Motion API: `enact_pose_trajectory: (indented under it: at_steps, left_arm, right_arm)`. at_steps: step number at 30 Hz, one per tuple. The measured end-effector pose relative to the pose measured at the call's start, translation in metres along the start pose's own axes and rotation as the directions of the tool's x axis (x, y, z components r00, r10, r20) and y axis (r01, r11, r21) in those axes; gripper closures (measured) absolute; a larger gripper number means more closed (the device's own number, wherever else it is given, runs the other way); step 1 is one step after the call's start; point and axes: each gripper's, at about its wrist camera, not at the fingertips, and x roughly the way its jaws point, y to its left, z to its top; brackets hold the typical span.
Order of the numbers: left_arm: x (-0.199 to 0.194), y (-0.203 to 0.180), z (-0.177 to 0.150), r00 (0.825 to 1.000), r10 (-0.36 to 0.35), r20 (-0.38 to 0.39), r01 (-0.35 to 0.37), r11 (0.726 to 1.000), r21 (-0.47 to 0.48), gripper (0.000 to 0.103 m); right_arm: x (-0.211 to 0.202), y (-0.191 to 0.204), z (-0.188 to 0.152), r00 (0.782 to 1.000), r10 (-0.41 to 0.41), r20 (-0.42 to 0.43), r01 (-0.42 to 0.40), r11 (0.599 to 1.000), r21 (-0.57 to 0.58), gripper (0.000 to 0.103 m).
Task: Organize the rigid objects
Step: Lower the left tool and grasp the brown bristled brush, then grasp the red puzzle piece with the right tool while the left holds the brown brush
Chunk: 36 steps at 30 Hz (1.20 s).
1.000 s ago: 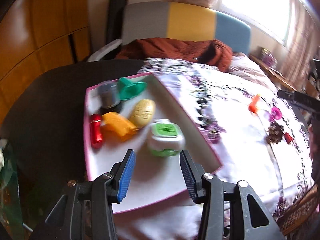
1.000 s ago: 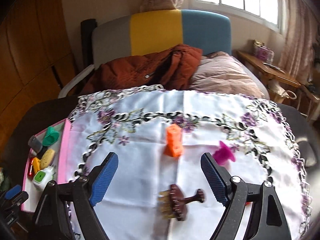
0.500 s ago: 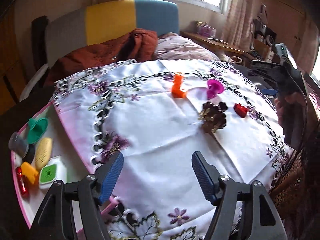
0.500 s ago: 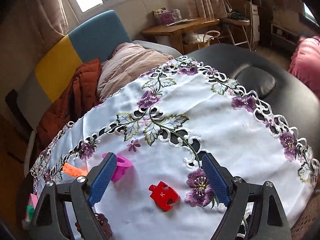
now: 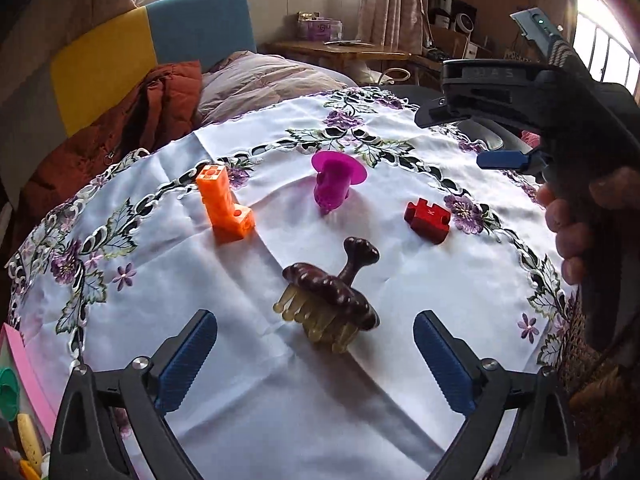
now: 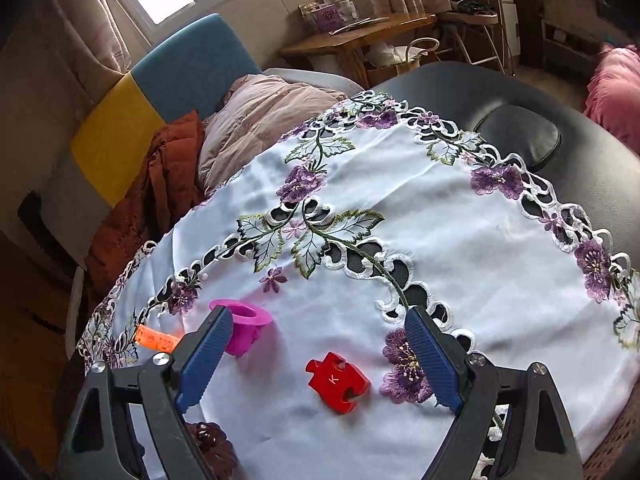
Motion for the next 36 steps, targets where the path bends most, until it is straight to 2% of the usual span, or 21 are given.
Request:
enact_pose_trajectory:
  at_steps: [5,7,8,9,13,19,25,33,36]
  left_arm:
    - [0.028,-0.004,0.014,1.0,0.006,-0.025,-0.006,1.0,0.018,0.002]
    - [0.037,-0.002,0.017,0.999,-0.003,-0.04,0.004,1.0,0.006,0.007]
    - [0.041,-0.001,0.017,0.999,-0.022,-0.044,0.021,1.0,-0.009,0.025]
    - [0.045,0.002,0.017,0.998,-0.042,-0.053,0.04,0.999,-0.034,0.046]
    - [0.04,0.009,0.006,0.997,-0.079,-0.017,0.077,0.991,-0.108,0.053]
    - [0.007,0.028,-0.03,0.998,-0.054,0.018,0.057,0.976,-0.211,0.055]
    - [-0.024,0.038,-0.068,0.998,-0.051,0.049,0.063,0.954,-0.294,0.057]
    - [-0.037,0.042,-0.084,0.998,-0.027,0.054,0.043,0.95,-0.31,0.057]
    - [-0.039,0.044,-0.088,0.998,-0.031,0.057,0.048,0.946,-0.32,0.057]
  right_arm:
    - [0.004,-0.001,0.0,1.0,0.01,-0.021,-0.01,1.0,0.011,0.014]
    - [0.005,-0.001,0.0,1.0,0.009,-0.024,-0.008,1.0,0.012,0.014]
    - [0.006,-0.001,0.0,1.0,0.011,-0.027,-0.011,1.0,0.012,0.014]
    - [0.006,-0.001,0.0,1.0,0.013,-0.028,-0.013,1.0,0.011,0.014]
    - [0.007,-0.002,0.001,1.0,0.007,-0.027,-0.007,1.0,0.008,0.014]
    - [0.005,-0.012,0.003,1.0,0.003,-0.019,-0.002,0.998,0.058,0.014]
    - [0.014,-0.017,0.002,0.998,-0.013,-0.064,0.018,0.996,0.082,0.014]
    - [0.042,-0.002,-0.012,0.976,-0.077,-0.205,0.068,0.996,-0.051,0.014]
    - [0.047,0.005,-0.016,0.969,-0.121,-0.214,0.096,0.988,-0.121,0.015]
